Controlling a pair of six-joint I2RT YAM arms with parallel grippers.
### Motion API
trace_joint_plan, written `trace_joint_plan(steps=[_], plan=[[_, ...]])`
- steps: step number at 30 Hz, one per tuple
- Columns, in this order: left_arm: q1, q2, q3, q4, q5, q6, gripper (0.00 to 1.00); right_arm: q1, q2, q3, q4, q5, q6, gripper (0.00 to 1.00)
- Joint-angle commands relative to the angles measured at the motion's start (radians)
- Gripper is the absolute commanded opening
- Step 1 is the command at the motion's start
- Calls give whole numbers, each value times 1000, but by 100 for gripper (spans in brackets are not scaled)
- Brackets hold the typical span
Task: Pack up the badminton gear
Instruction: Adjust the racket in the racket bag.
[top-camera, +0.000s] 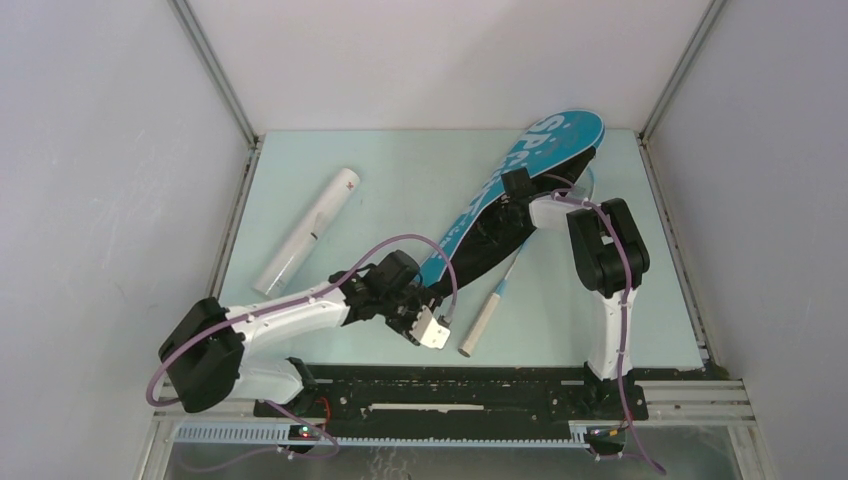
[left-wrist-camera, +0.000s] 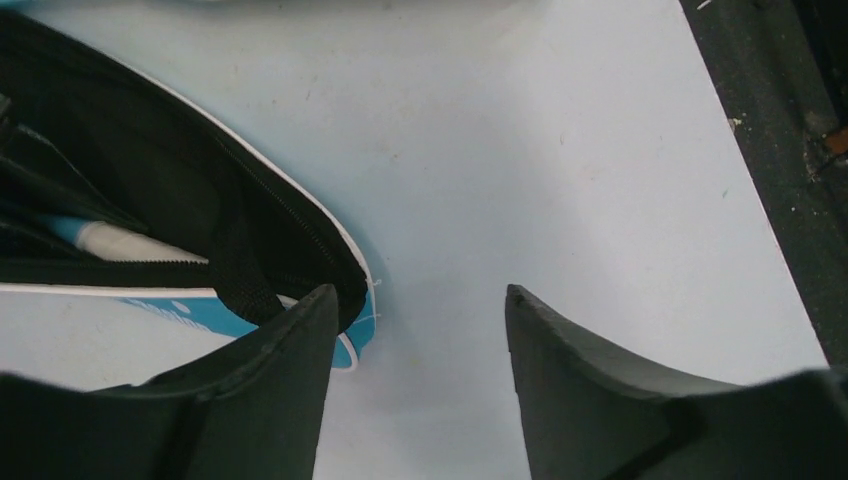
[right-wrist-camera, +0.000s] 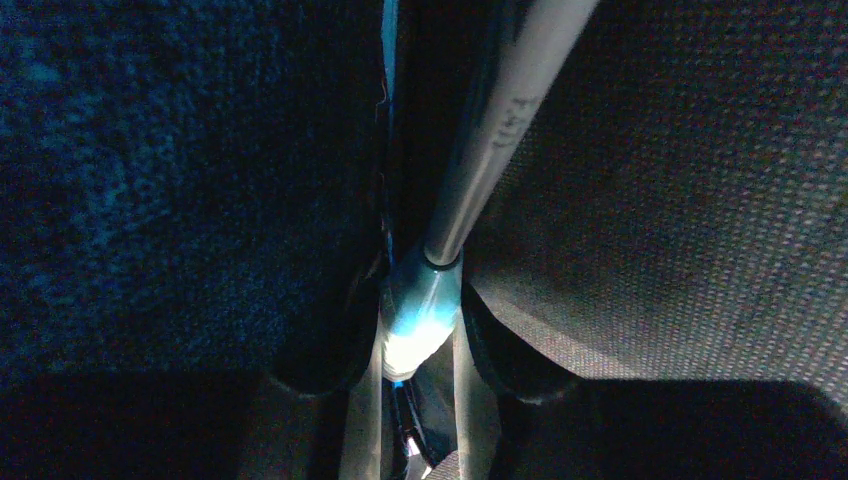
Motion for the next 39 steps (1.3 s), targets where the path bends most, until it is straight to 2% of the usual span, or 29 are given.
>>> trace_joint_plan(steps=[1, 4, 7, 10, 13, 16, 19, 22, 26, 30, 35, 39], plan=[[-1, -37, 23, 8, -43, -18, 70, -2, -25, 33, 23, 57, -117, 2], [22, -62, 73, -32, -24, -84, 75, -3, -29, 26, 24, 51, -134, 4], [95, -79, 139, -47, 70, -196, 80, 2, -34, 22, 17, 50, -159, 9], [157, -70, 200, 6, 145, -365, 87, 8, -45, 23, 10, 50, -179, 17], [168, -32, 240, 102, 145, -555, 91, 9, -57, 23, 4, 48, -190, 28], [168, 28, 260, 234, 126, -755, 92, 8, -79, 23, -24, 55, -218, 42], [161, 93, 280, 314, 95, -915, 89, 5, -95, 22, -45, 55, -244, 47], [127, 149, 299, 368, 29, -1010, 86, 0, -99, 23, -54, 53, -258, 48], [114, 228, 315, 453, -145, -1072, 80, -7, -98, 23, -59, 47, -267, 47], [105, 289, 345, 487, -228, -1053, 69, -9, -105, 22, -69, 37, -284, 46], [100, 339, 373, 489, -240, -1034, 49, -13, -121, 23, -79, 5, -328, 46], [101, 375, 399, 471, -243, -1022, 25, -19, -137, 24, -115, -15, -384, 49]])
